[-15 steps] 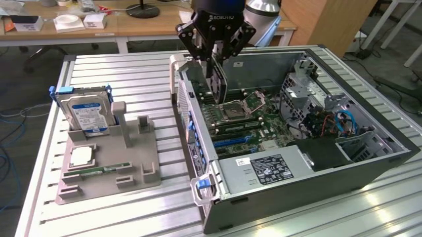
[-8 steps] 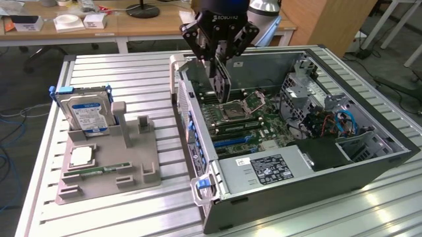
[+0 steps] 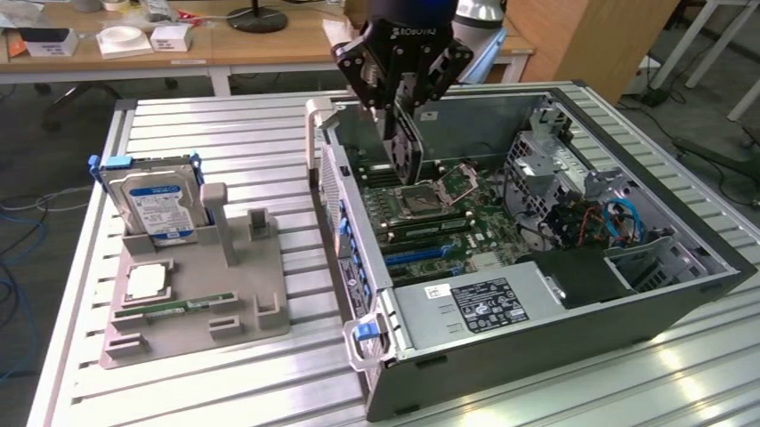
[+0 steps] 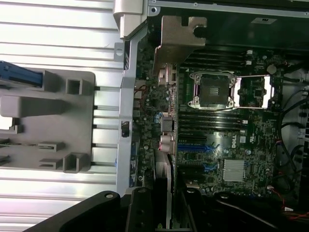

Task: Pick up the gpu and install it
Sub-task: 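Pick up the gpu and move the gpu toward the slot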

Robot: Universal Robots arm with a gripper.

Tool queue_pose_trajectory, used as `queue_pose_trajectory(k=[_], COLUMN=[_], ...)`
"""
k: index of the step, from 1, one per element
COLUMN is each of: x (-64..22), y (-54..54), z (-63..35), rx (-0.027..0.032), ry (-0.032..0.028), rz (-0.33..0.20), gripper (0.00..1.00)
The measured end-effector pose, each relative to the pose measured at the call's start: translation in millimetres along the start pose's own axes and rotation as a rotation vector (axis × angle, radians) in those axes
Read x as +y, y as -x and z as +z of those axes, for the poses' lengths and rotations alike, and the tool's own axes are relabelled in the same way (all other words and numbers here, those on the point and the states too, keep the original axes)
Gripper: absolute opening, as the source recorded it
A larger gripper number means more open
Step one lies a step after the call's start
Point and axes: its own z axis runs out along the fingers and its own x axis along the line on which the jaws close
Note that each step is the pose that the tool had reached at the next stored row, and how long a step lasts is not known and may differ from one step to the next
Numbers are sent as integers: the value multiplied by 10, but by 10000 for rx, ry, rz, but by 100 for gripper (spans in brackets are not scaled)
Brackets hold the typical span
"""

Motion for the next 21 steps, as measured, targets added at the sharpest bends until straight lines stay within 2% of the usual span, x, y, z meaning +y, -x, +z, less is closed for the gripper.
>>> queue_pose_trajectory(k=[21], x=[-7], y=[204], z=[4], rx=[2], ry=[2], rz=[-119], gripper=[27])
